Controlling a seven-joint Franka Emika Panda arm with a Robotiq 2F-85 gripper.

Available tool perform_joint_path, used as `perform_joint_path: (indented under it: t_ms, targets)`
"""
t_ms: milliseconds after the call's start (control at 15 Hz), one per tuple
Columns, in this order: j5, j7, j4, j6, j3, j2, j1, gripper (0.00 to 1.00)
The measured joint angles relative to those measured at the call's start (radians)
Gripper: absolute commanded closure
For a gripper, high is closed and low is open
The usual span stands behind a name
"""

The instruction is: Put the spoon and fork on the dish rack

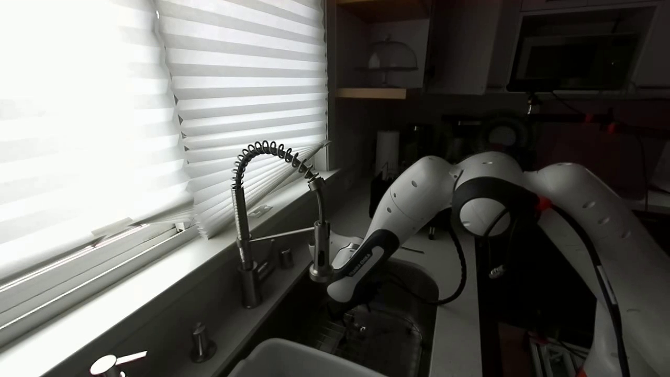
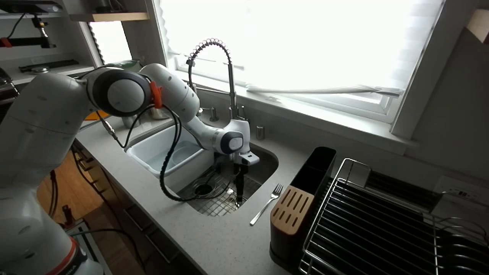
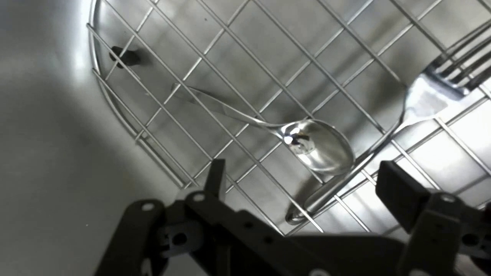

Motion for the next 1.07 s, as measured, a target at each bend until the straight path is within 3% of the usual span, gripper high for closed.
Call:
perform_joint_path:
  t_ms: [67,200,600,667,733,867,1067]
  targets:
    - [0.008,0.0,0.008,0.01,0.0,0.01,0.0,0.2]
    - [0.022,0.0,0.023,0.013,0.0,0.026,0.0,0.3]
    - [0.048,0.0,0.06,0.013,0.0,0.059,0.0,0.77]
    - [0.054,0.0,0.064,0.013,0.0,0.063,0.0,0.74]
    - [0.06,-0.001,0.068,0.013,0.0,0.067,0.0,0.43]
    - [0.067,-0.001,0.073,0.012,0.0,0.074,0.0,0.47]
    - [0.075,-0.001,0.082,0.011,0.0,0.085,0.0,0.27]
